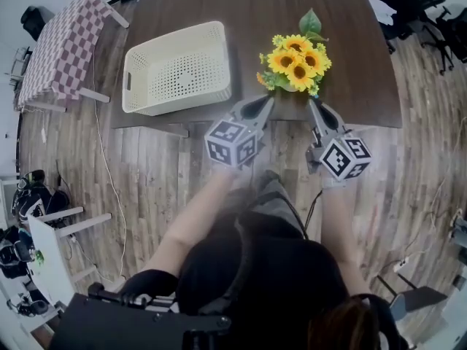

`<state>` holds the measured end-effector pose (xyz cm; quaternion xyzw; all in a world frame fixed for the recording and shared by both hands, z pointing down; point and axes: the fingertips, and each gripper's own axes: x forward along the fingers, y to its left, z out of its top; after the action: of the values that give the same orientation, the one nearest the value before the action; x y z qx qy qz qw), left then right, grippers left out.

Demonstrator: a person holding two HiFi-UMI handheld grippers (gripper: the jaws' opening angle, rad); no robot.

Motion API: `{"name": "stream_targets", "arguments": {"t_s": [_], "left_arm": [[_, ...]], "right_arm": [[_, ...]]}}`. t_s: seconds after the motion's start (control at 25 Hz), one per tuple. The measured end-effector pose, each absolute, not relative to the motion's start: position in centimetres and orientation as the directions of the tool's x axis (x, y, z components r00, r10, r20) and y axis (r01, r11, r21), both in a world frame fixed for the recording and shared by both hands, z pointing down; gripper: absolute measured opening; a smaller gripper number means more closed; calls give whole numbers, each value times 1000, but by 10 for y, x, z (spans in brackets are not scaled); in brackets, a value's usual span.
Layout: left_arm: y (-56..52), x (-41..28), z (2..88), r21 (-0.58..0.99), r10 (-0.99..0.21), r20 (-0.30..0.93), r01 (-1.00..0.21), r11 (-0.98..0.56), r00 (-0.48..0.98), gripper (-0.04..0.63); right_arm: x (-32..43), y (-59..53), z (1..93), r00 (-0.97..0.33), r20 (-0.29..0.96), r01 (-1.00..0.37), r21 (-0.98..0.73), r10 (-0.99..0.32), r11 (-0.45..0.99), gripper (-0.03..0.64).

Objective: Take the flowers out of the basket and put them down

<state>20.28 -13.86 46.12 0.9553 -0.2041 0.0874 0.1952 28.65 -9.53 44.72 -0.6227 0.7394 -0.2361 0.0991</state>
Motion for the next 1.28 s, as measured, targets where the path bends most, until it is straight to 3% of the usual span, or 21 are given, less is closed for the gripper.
{"name": "stream_targets", "arguments": {"t_s": [0.4, 1.28], "left_arm": [[-95, 168, 459, 320, -299, 221, -358, -877, 929, 0], [-24, 71, 466, 316, -288, 178, -332, -889, 941, 0]], "right_arm": [[222, -47, 446, -166, 167, -898, -434, -972, 78, 2], [119, 21, 450, -118, 166, -924, -379, -979, 47, 2]]}}
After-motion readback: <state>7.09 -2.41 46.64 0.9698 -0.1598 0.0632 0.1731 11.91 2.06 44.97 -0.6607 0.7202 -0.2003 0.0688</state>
